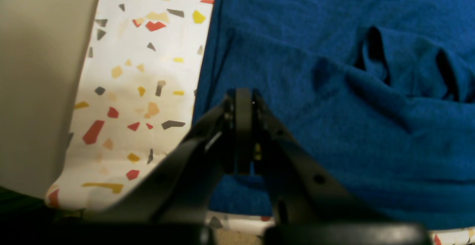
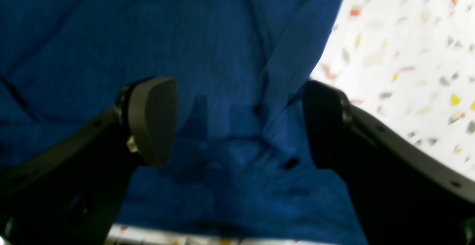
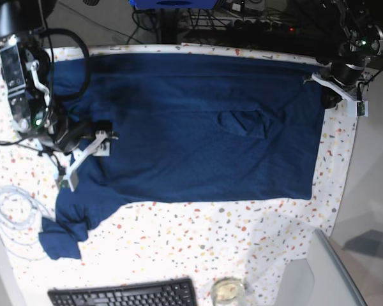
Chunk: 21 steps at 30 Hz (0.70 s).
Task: Layout the t-shirt on the table in an organized manner, then fold the t-shirt properly
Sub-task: 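Grasp the shirt's side edge near the collar with the right gripper, then drag the gripped side edge outward with the right gripper to flatten it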
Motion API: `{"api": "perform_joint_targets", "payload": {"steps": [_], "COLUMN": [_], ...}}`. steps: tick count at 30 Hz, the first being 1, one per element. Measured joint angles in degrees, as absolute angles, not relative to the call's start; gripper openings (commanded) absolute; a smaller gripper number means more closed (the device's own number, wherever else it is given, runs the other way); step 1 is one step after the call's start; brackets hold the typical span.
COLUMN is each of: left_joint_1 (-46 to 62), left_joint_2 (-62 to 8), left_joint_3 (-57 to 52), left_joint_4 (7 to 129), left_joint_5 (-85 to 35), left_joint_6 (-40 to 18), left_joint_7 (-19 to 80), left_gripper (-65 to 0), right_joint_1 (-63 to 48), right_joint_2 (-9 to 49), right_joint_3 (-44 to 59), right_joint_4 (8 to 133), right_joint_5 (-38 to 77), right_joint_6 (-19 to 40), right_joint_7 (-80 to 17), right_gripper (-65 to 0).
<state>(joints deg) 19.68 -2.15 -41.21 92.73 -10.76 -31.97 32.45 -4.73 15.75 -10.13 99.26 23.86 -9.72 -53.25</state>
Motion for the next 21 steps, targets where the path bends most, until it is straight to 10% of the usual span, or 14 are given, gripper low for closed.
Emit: {"api": "perform_joint_targets", "payload": {"steps": [21], "left_joint_1": [15.25], "left_joint_2": [-0.95], "left_joint_3": [-41.32], "left_joint_4": [86.85], "left_joint_5": [-10.28], "left_joint_6": [-31.77], "left_joint_7": [31.59], "left_gripper": [-65.0], "right_joint_1": [-6.96], "right_joint_2": [13.30], "right_joint_3": [-19.99], "right_joint_4": [90.21], "right_joint_5": [2.59], "right_joint_6": [-9.61], "right_joint_7": [-50.04], "right_gripper": [-16.2]}}
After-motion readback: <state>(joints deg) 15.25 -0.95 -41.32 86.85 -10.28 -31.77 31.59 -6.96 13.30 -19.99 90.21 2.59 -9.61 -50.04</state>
